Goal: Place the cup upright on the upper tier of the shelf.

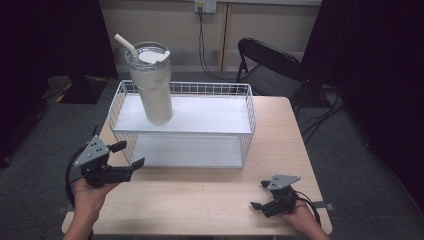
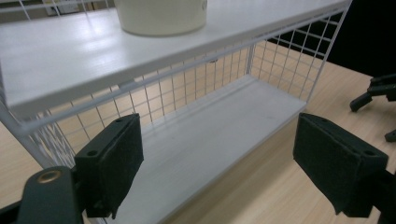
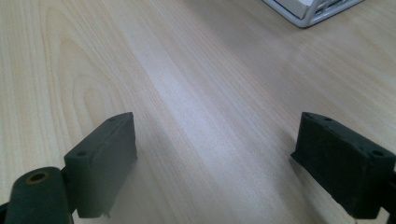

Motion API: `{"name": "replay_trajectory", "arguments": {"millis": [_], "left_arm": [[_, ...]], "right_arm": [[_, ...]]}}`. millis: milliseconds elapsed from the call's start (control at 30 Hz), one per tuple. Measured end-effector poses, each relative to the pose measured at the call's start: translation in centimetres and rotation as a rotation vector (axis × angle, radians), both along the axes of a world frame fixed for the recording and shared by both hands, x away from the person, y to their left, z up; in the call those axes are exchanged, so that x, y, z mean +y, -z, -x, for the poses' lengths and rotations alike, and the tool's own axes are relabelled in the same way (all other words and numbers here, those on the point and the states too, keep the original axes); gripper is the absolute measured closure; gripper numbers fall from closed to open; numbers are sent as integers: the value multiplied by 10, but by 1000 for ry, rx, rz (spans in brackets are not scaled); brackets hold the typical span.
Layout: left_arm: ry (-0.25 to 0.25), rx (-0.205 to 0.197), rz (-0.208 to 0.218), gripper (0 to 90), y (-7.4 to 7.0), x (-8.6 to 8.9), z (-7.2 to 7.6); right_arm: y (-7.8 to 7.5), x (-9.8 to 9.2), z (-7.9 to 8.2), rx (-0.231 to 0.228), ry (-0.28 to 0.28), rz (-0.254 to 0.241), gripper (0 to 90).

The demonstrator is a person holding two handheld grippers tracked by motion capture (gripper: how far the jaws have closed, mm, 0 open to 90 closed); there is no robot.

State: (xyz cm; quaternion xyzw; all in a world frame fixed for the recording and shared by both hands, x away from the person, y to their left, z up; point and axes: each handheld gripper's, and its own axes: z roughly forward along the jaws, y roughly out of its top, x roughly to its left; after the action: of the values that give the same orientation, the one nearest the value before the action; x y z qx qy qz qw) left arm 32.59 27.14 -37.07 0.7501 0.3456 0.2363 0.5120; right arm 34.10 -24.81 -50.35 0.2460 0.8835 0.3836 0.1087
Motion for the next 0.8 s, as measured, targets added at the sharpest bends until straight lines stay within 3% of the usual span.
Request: {"name": "replay_trajectory", "arguments": {"millis": [800], "left_arm": [[18,126,-37,168,82,-10,2]], "right_arm": [[0,0,0,0,-1,1,122]]}}
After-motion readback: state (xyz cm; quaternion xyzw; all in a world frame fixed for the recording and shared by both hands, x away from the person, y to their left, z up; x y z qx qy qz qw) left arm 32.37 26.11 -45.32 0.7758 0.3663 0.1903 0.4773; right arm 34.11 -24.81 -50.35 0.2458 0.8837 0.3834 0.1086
